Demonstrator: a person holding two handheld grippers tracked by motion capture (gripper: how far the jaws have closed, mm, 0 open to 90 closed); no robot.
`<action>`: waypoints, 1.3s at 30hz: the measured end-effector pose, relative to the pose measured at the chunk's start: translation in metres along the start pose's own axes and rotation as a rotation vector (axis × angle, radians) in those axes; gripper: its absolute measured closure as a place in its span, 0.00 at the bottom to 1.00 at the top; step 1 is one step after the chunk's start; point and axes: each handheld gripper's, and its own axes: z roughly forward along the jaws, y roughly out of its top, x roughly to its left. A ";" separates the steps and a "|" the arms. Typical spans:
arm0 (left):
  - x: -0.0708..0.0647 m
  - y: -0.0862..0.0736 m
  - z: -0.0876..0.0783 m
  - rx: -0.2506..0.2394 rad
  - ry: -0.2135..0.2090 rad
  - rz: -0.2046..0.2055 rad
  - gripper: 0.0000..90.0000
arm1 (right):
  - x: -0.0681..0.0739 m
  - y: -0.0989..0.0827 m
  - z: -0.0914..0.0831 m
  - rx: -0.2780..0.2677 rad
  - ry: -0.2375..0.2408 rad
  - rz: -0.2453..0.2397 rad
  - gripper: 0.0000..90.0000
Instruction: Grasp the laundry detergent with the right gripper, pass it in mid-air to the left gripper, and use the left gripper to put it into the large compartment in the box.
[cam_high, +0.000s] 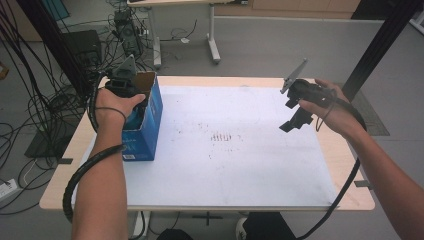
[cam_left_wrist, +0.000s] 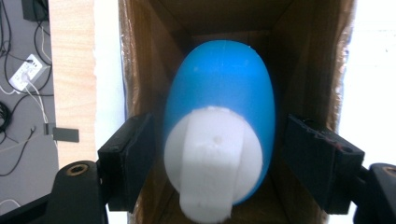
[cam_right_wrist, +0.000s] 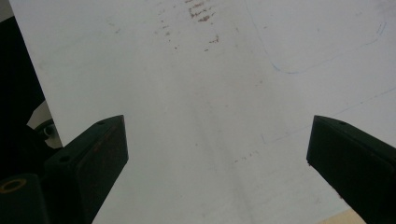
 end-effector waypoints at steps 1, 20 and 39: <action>0.000 0.000 -0.001 0.000 0.002 0.002 0.28 | -0.001 0.000 0.000 0.001 -0.001 -0.001 0.06; -0.022 -0.012 -0.042 -0.065 -0.033 0.072 0.17 | -0.003 0.004 0.002 0.009 0.002 0.009 0.06; -0.100 -0.005 -0.066 -0.109 -0.078 0.243 0.12 | -0.020 0.012 -0.009 0.028 -0.011 0.013 0.06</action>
